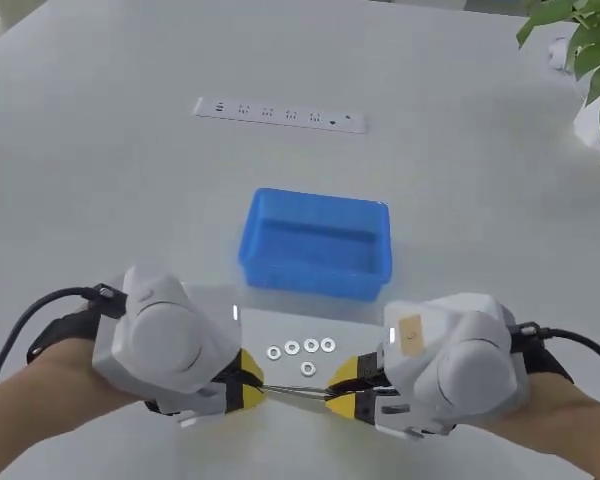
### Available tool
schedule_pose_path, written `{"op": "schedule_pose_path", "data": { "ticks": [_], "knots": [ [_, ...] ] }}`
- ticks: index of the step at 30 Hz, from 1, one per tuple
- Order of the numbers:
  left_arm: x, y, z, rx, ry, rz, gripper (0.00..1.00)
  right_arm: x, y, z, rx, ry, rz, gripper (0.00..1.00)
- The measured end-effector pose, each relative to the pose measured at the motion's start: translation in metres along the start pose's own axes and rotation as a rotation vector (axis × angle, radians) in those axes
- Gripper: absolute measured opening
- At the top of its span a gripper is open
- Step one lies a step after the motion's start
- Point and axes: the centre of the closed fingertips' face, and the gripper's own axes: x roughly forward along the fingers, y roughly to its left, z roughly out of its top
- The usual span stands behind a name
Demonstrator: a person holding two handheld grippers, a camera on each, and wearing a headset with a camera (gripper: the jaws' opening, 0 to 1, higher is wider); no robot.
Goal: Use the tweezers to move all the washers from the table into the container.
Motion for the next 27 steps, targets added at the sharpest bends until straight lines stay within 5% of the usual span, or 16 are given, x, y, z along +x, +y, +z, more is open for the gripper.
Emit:
{"op": "schedule_pose_path", "data": {
  "ticks": [5,11,16,22,27],
  "knots": [
    [0.001,0.002,0.004,0.004,-0.019,0.012,0.1,0.002,0.003,0.0,0.002,0.0,0.01,0.06],
    [0.009,-0.003,-0.009,0.051,0.048,-0.011,0.11,0.003,0.005,0.002,-0.001,-0.002,0.015,0.06],
    [0.009,0.0,-0.01,0.027,0.032,-0.003,0.07,0.004,0.005,0.002,-0.001,-0.003,0.019,0.06],
    [0.009,-0.006,-0.009,0.09,0.055,-0.034,0.05,0.005,0.007,0.001,-0.025,0.009,0.027,0.06],
    [-0.007,-0.007,0.002,0.081,0.02,-0.043,0.05,0.004,0.008,0.001,-0.03,0.007,0.024,0.06]
  ]
}}
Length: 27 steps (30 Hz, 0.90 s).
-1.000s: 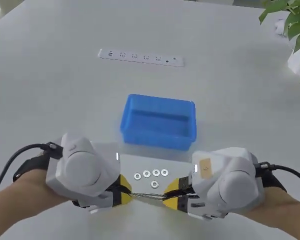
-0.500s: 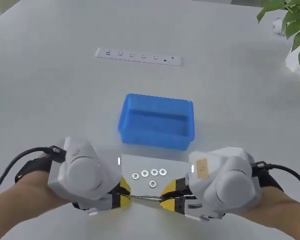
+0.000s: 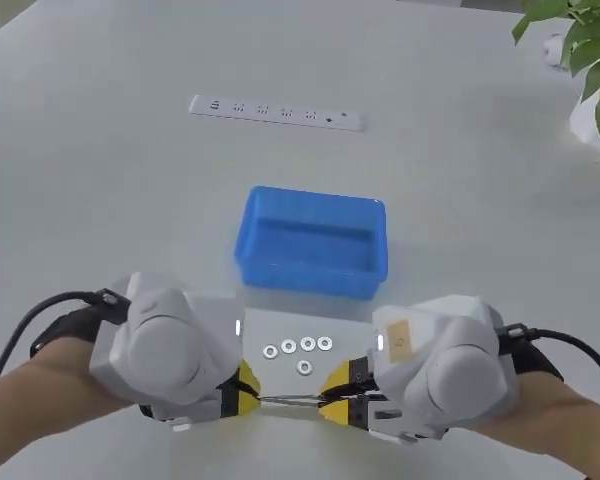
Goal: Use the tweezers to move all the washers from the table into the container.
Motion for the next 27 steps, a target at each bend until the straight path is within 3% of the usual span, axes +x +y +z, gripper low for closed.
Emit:
{"op": "schedule_pose_path", "data": {
  "ticks": [9,10,13,18,21,27],
  "knots": [
    [-0.033,0.002,0.041,0.031,-0.134,0.01,0.05,-0.005,-0.005,0.009,-0.016,-0.03,-0.029,0.06],
    [-0.034,0.002,0.041,0.037,-0.126,0.012,0.05,-0.006,-0.006,0.011,-0.017,-0.041,-0.035,0.06],
    [-0.039,0.002,0.052,0.044,-0.17,0.022,0.05,-0.008,-0.007,0.013,-0.015,-0.055,-0.048,0.06],
    [-0.046,0.0,0.078,0.028,-0.274,0.03,0.05,-0.012,-0.005,0.021,-0.008,-0.096,-0.055,0.06],
    [-0.045,0.0,0.081,0.041,-0.271,0.04,0.05,-0.011,-0.006,0.023,-0.01,-0.101,-0.062,0.06],
    [-0.044,-0.002,0.096,0.049,-0.344,0.034,0.05,-0.012,-0.005,0.03,0.009,-0.148,-0.065,0.06]
  ]
}}
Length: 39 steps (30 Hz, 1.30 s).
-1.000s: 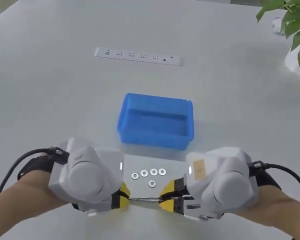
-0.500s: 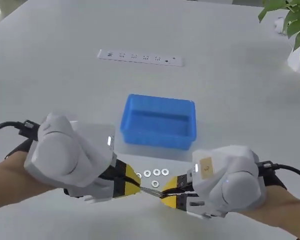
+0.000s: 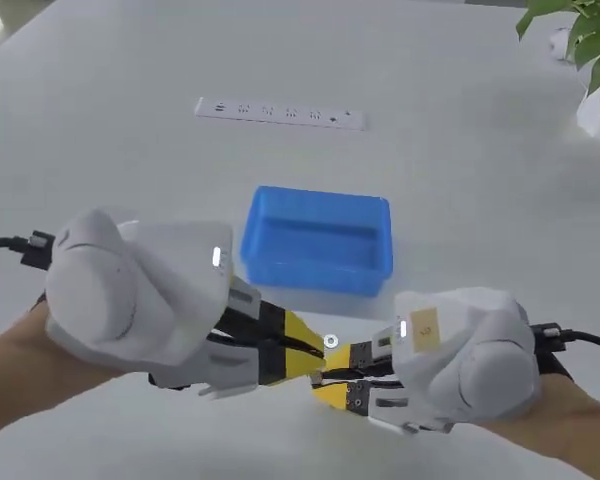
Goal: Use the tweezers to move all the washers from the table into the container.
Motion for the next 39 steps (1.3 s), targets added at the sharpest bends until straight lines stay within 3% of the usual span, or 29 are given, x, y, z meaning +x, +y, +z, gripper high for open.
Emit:
{"op": "schedule_pose_path", "data": {
  "ticks": [3,4,12,16,17,18,21,30,39],
  "knots": [
    [0.006,0.0,-0.003,0.006,0.007,-0.006,0.05,0.002,0.0,-0.005,0.003,0.012,-0.002,0.06],
    [0.006,-0.001,-0.001,-0.001,-0.013,-0.011,0.05,0.001,0.0,-0.005,0.005,0.003,0.001,0.06],
    [0.009,-0.001,-0.001,0.006,-0.037,-0.022,0.05,-0.001,0.0,-0.005,0.018,-0.005,0.003,0.06],
    [0.012,0.002,-0.007,0.019,-0.016,-0.034,0.06,0.0,-0.001,-0.005,0.023,-0.006,0.007,0.06],
    [0.013,0.001,-0.017,0.034,0.032,-0.045,0.06,0.001,-0.001,-0.004,0.022,-0.008,0.01,0.06],
    [0.013,0.0,-0.021,0.045,0.053,-0.052,0.07,0.001,-0.001,-0.004,0.019,-0.007,0.012,0.06],
    [0.014,-0.001,-0.02,0.036,0.031,-0.057,0.07,0.001,0.0,-0.004,0.009,-0.004,0.016,0.06],
    [0.011,-0.002,-0.021,0.033,0.026,-0.064,0.06,0.002,0.001,-0.003,0.008,-0.004,0.022,0.06],
    [0.002,0.004,-0.015,0.024,-0.006,-0.028,0.06,0.0,-0.007,0.007,-0.02,-0.009,-0.019,0.07]
  ]
}}
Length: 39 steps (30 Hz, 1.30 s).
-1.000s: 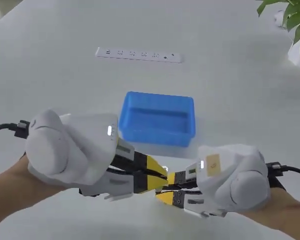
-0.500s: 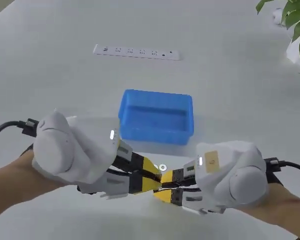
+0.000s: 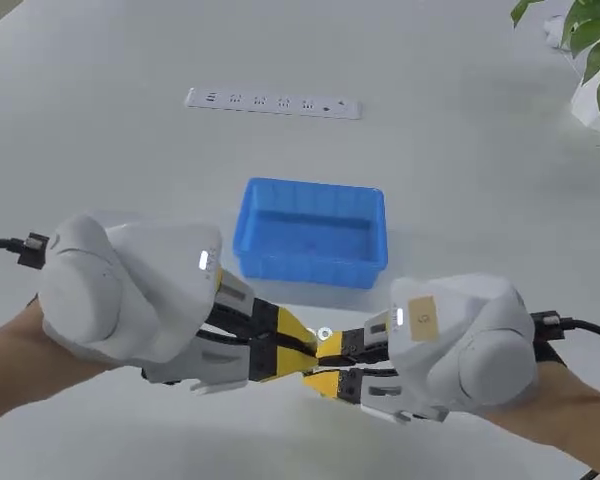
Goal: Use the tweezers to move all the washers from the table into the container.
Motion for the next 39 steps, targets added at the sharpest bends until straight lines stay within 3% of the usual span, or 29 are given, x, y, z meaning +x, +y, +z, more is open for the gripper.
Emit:
{"op": "schedule_pose_path", "data": {
  "ticks": [10,22,39],
  "knots": [
    [-0.008,0.008,0.006,-0.004,-0.023,0.009,0.06,-0.003,-0.01,0.009,-0.019,-0.016,-0.056,0.08],
    [-0.003,0.013,0.01,-0.017,-0.045,-0.01,0.07,-0.007,-0.017,0.005,0.003,-0.019,-0.083,0.09],
    [0.006,0.016,-0.003,-0.06,-0.053,-0.033,0.07,0.003,-0.017,-0.003,0.068,-0.016,-0.069,0.11]
  ]
}}
